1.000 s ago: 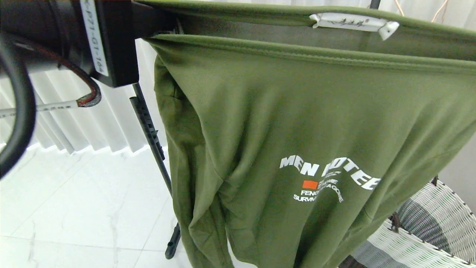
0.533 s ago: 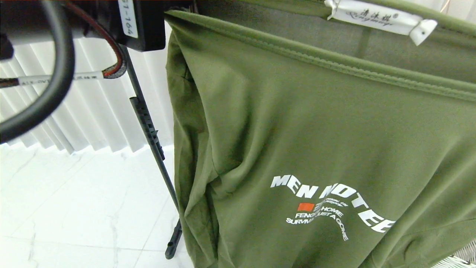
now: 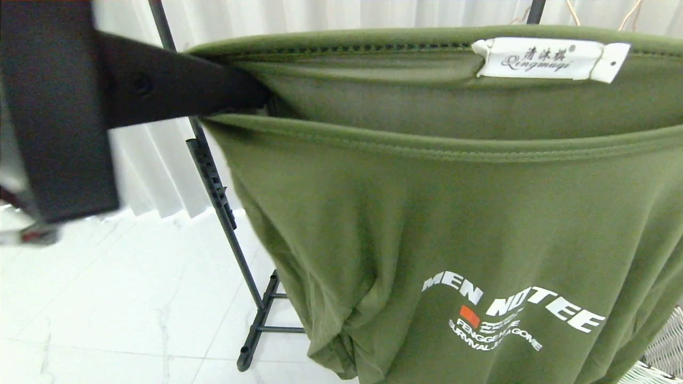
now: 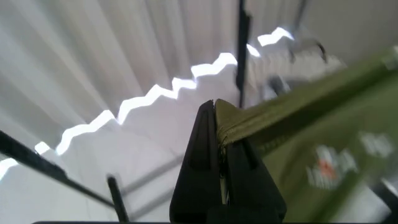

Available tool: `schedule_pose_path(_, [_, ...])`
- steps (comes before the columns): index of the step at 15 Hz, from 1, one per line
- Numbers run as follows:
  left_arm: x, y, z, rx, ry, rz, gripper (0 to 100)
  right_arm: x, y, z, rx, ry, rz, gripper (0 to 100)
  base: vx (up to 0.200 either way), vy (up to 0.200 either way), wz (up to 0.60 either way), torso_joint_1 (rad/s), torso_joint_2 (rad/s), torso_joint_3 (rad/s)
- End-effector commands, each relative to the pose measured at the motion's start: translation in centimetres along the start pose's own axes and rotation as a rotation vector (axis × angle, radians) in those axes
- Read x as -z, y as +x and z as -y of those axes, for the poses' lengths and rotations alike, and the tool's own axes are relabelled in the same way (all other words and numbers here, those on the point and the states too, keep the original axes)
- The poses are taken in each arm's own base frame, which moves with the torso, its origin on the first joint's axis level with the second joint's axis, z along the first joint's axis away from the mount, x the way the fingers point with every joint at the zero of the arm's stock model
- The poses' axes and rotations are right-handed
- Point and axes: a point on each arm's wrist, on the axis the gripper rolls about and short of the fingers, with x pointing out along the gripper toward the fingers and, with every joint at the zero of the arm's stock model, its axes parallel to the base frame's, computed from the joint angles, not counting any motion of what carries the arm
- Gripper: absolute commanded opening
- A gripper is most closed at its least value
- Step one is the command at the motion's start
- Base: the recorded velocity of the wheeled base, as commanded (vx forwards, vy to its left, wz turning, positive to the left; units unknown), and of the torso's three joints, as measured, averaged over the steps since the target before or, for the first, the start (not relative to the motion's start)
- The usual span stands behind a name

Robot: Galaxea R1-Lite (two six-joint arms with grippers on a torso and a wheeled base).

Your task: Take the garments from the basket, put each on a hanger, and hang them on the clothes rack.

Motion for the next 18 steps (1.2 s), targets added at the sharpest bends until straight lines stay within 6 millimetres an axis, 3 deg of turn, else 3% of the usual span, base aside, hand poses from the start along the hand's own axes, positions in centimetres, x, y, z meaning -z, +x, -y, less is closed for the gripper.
schedule_pose_path(1, [-1.0,-4.7,-0.4,0.149,-0.108,0.02,0,-0.7,3.7,-1.2,0.01,0.002,-0.008,0,0.0,0.0,0.0,0.0,0.0,0.0])
schedule_pose_path(4, [-1.1,-7.1,0.0,0.296,-0.181,0.002,0,-2.1,7.1,-2.1,0.052,0.045,0.093,0,0.0,0.0,0.0,0.0,0.0,0.0])
schedule_pose_path(7, [-1.0,-7.4,0.1,0.315,-0.178,0.003,0,-2.7,8.5,-2.4,0.067,0.057,0.13,0,0.0,0.0,0.0,0.0,0.0,0.0])
schedule_pose_path(14, [-1.0,-7.2,-0.2,0.287,-0.078,0.016,0,-2.7,8.1,-1.8,0.099,0.065,0.128,0,0.0,0.0,0.0,0.0,0.0,0.0])
schedule_pose_path(18, [-1.3,-4.7,-3.2,-0.019,0.165,-0.002,0,-2.4,6.4,-0.4,0.144,0.067,0.104,0,0.0,0.0,0.0,0.0,0.0,0.0])
